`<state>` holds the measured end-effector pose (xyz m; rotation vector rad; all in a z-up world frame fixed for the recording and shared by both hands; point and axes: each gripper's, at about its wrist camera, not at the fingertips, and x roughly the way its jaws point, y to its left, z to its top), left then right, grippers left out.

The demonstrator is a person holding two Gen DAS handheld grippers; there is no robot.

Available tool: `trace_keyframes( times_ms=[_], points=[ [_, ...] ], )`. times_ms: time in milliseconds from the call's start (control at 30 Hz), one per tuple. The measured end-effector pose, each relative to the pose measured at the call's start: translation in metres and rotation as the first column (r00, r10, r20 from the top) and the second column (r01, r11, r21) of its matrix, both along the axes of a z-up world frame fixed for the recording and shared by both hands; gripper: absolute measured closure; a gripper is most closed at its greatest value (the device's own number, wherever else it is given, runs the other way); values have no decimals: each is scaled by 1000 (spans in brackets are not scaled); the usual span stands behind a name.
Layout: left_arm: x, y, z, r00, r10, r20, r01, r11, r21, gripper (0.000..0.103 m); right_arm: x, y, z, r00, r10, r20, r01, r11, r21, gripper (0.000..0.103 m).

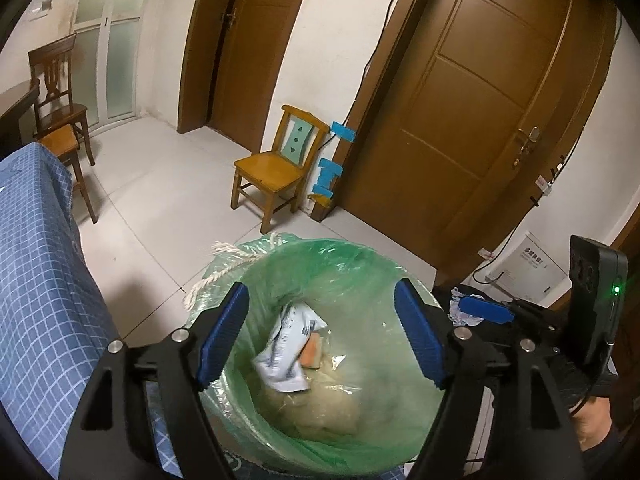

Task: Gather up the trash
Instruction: 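Open both tools to drop the wrapper and sponge into the bin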

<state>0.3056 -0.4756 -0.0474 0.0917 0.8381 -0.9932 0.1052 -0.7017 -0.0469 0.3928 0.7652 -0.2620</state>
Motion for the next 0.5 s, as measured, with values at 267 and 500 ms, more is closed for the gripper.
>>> trace_keyframes(
  times_ms=[267, 500],
  points=[
    [-10, 18, 6, 999, 15, 33, -17, 999, 39, 31, -14, 24, 16, 999, 21, 39, -19, 998, -64, 22],
    [-24, 72, 24, 995, 66, 75, -69, 997, 29, 31, -16, 86, 43, 987, 118, 108, -101, 983, -153, 15]
  ],
)
